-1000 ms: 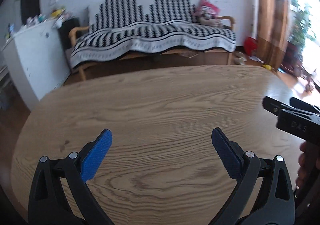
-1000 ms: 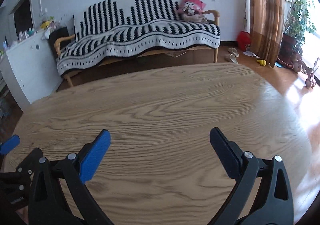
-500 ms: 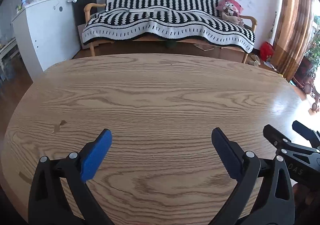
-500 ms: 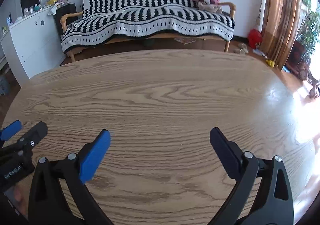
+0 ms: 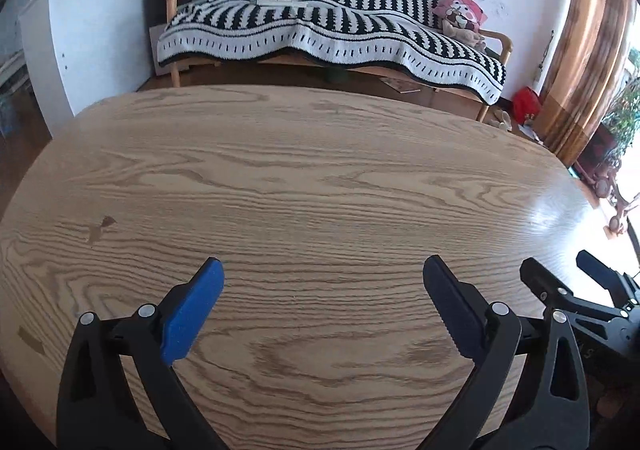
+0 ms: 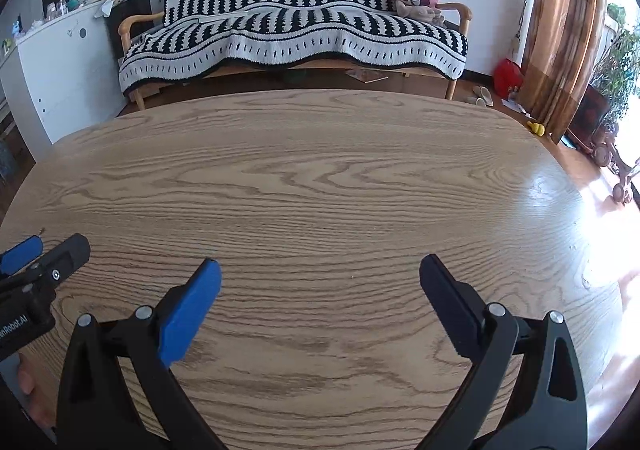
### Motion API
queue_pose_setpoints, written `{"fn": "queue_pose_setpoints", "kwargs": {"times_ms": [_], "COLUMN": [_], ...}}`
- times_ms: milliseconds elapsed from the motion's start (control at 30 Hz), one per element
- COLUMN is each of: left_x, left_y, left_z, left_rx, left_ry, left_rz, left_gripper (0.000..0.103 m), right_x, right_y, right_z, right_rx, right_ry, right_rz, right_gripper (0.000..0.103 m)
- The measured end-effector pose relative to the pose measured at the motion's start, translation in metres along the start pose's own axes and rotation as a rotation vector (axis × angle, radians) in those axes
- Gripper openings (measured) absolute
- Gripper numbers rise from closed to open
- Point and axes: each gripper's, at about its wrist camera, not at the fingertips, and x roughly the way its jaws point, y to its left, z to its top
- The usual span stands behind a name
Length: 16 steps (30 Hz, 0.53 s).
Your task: Collect trash
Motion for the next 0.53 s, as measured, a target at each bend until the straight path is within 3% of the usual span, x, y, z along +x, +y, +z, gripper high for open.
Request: {"fn": "queue_pose_setpoints", "kwargs": {"times_ms": [100, 233, 533], "left_x": [-0.0042, -0.0057, -0.0011], "left_y": [0.0022, 0.0009, -0.0022], "left_z": [-0.0041, -0.0051, -0.0020], "left_rx": [-0.012, 0.010, 0.052], "left_ry": [-0.032, -0.042, -0.055], "left_rz": [0.070, 0.055, 0.106], "left_gripper": [0.097, 0.097, 0.097], "right_x": [0.0004, -0.0004, 0.0000], "right_y": [0.0023, 0.0022, -0.0029], "right_z": [-0.0018, -0.0029, -0.0057], "right_rx": [-0.013, -0.027, -0.018], "right_ry": [0.005, 0.008, 0.016], "right_rz": [0.003, 0.000, -0.003], "right_gripper": [0.096, 0.096, 0.096]}}
